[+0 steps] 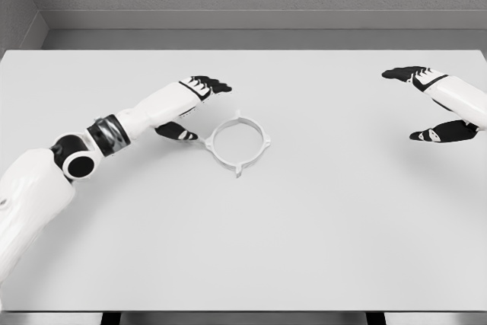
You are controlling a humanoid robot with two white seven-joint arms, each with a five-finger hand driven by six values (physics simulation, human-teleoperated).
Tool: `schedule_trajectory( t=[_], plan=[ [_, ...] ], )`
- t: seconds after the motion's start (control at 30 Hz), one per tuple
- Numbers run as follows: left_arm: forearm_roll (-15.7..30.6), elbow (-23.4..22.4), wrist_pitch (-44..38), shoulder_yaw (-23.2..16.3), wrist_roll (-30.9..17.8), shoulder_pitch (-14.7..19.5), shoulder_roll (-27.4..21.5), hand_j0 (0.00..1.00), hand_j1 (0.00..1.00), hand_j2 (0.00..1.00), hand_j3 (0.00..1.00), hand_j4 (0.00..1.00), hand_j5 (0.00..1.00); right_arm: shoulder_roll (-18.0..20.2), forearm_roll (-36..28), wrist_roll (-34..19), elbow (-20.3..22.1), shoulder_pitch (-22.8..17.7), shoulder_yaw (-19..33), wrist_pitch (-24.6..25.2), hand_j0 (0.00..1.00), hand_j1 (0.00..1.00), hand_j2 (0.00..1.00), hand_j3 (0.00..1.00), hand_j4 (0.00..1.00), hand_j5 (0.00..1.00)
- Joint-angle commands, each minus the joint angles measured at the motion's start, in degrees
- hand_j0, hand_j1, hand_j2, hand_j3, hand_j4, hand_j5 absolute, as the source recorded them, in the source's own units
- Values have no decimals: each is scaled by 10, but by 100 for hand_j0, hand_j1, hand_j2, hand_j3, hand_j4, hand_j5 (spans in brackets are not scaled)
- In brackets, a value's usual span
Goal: Assemble PVC drainage pipe clamps
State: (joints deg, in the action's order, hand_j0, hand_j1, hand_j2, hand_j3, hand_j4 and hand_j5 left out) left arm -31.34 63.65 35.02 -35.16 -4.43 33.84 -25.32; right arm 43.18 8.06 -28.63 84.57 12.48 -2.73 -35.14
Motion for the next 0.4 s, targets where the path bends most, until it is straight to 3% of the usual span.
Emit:
schedule_trajectory(
  t=[0.0, 0.07, 0.17, 0.37],
  plan=[
    [7, -5, 0, 24, 0, 0, -34, 100, 100, 100, 100, 100, 100, 1, -5, 1, 1, 0, 0, 1, 100, 100, 100, 100, 100, 100],
    [8, -13, 0, 63, 0, 1, -70, 100, 100, 100, 100, 100, 100, 0, -5, 1, 1, 0, 0, 1, 100, 100, 100, 100, 100, 100],
    [10, -26, 0, 77, 0, 15, -126, 100, 100, 100, 100, 100, 100, 0, -5, 1, 1, 0, 0, 1, 100, 100, 100, 100, 100, 100],
    [11, -46, 0, 79, 0, 1, -147, 100, 100, 100, 100, 100, 100, 0, -5, 0, 0, 0, 0, 1, 100, 100, 100, 100, 100, 100]
  ],
)
